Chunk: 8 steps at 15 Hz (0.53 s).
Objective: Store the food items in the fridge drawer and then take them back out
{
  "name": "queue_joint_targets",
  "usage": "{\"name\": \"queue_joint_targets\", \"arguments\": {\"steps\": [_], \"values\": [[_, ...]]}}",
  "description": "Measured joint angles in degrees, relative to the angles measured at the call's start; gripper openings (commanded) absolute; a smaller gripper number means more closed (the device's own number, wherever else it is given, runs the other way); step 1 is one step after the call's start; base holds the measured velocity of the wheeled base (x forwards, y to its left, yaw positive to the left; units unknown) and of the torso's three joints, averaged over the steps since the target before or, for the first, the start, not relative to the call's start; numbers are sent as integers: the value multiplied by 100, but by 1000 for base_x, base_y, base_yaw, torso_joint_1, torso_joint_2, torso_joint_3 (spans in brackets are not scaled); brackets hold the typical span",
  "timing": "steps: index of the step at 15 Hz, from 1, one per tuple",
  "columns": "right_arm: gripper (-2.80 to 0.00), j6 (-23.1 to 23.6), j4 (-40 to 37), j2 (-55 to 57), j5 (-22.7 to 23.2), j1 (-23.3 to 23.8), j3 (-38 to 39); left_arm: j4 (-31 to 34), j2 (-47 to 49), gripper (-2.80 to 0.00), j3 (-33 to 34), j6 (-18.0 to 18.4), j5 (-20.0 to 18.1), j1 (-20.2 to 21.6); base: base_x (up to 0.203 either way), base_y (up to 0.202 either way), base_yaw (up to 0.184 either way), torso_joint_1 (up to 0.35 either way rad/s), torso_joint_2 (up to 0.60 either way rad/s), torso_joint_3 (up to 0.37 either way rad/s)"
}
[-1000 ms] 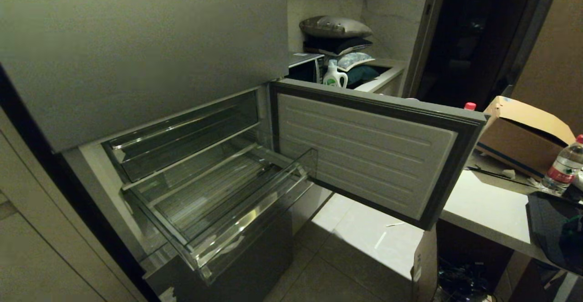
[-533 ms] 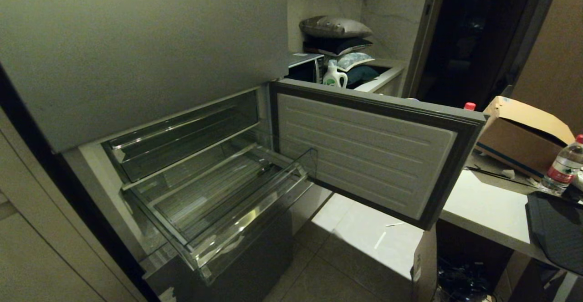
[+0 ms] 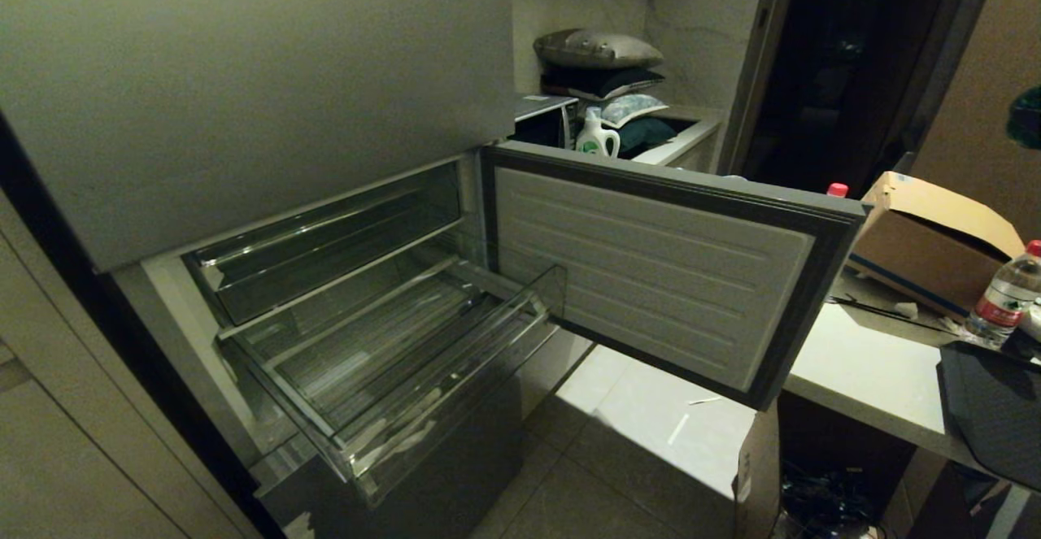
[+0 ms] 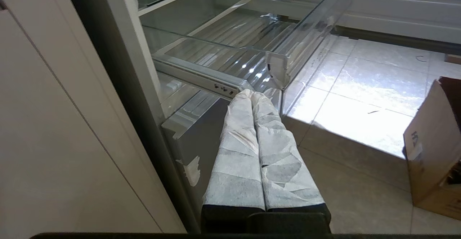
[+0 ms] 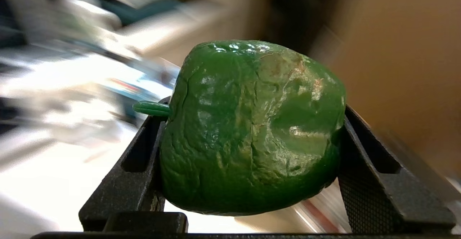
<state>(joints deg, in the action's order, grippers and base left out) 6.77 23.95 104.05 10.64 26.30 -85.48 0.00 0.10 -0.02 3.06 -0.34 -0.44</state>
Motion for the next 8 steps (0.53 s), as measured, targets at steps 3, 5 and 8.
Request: {"name": "queue_joint_targets", "arguments": {"steps": [3, 5, 8], "values": [[-280, -11, 792, 155, 25, -1164, 12, 2, 0, -280, 0, 0, -1, 0, 0, 0, 0, 0, 0, 0], [-280, 4, 1343, 368, 66, -1819, -5, 2, 0, -280, -2, 0, -1, 0, 0, 0, 0, 0, 0, 0], [-280, 56, 2271, 777, 90, -2786, -256, 0, 0, -280, 0, 0, 1, 0, 0, 0, 0, 0, 0, 0]]}}
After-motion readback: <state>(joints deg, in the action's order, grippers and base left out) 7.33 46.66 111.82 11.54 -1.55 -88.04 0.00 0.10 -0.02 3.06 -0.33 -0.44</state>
